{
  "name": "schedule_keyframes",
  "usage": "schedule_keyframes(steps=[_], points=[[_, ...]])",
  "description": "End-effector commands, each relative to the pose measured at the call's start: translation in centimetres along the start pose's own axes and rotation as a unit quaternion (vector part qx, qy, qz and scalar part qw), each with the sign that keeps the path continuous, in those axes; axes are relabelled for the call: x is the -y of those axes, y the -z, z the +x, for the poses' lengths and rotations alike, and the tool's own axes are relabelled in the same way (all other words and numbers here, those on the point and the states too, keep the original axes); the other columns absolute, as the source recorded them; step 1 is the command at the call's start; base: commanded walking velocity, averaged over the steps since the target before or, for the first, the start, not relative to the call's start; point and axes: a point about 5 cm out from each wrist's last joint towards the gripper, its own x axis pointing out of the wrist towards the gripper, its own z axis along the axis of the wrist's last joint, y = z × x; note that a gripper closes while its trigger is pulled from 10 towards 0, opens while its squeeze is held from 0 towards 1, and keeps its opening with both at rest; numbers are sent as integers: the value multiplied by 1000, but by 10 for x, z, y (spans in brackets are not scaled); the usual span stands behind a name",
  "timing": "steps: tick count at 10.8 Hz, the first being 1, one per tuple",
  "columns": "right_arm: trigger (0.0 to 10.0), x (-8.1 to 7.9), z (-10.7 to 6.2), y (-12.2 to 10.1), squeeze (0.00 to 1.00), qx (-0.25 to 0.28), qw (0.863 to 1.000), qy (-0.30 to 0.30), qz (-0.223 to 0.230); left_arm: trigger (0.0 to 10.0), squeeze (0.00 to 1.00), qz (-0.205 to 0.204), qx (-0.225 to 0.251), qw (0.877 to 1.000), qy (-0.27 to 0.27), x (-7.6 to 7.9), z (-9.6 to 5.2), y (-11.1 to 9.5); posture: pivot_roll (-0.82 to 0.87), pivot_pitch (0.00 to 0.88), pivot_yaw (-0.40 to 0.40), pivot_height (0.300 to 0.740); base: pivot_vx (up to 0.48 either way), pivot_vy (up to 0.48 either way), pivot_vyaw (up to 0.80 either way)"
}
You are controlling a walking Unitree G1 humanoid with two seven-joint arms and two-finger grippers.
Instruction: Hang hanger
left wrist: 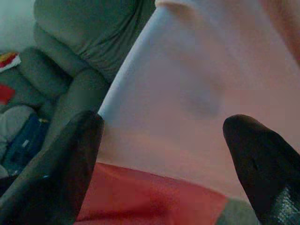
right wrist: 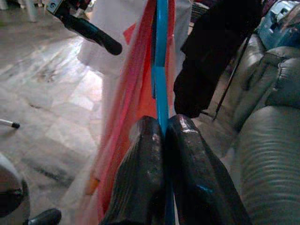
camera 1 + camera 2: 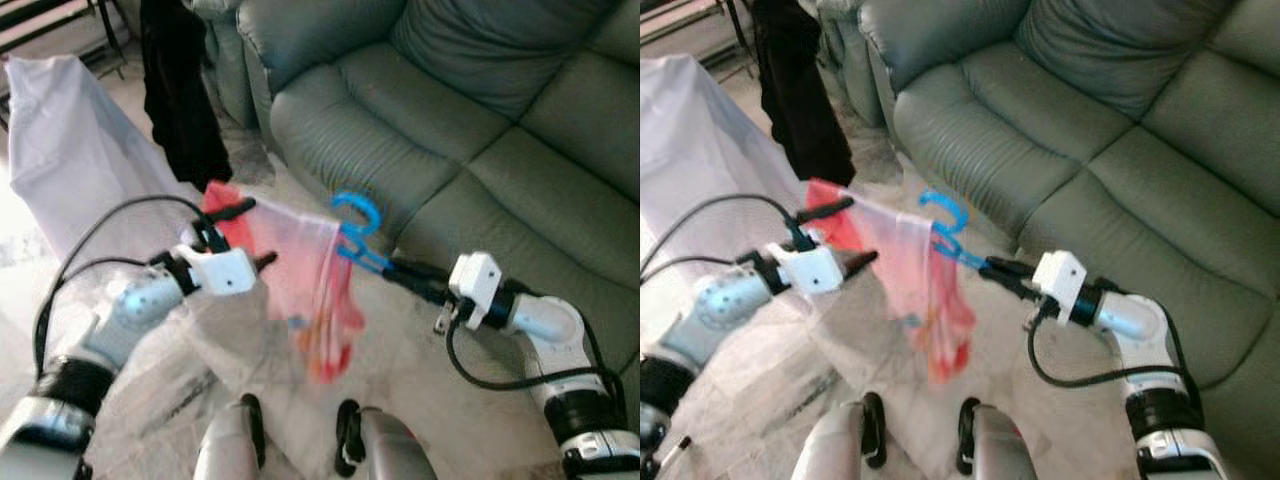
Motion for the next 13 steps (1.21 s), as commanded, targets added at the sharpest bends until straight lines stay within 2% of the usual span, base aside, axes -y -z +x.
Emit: schedule_keyframes(steps=[1, 2, 3, 6, 7, 8, 13], points=[[10000, -1, -3, 0, 0, 4, 1000, -7, -6, 10000, 961, 11, -3, 1000, 16, 5, -2, 2, -27, 228, -27, 740, 0, 0, 0], [10000, -2, -2, 0, 0, 4, 1000, -9, -7, 10000, 333, 21, -2, 1000, 11, 1, -2, 4, -25, 226, -24, 740, 0, 0, 0], [10000, -2, -2, 1, 0, 4, 1000, -9, -7, 10000, 0, 28, 0, 1000, 9, -2, -1, 4, -25, 226, -24, 740, 0, 0, 0], [10000, -10, -1, 5, 0, 2, 1000, -22, -13, 10000, 0, 50, -2, 999, 9, -18, 1, 9, -19, 225, -22, 740, 0, 0, 0], [10000, -10, 0, 5, 0, 2, 1000, -24, -15, 9490, 0, 44, 2, 999, 31, -17, 3, 10, -22, 224, -19, 740, 0, 0, 0], [10000, -11, 0, 6, 0, 1, 999, -27, -19, 0, 0, 42, 10, 998, 55, -16, 5, 9, -22, 224, -19, 740, 0, 0, 0], [10000, -12, -5, 9, 0, -26, 995, -51, -77, 0, 0, 35, -3, 988, 151, -7, 10, 13, -25, 226, -18, 740, 0, 0, 0]])
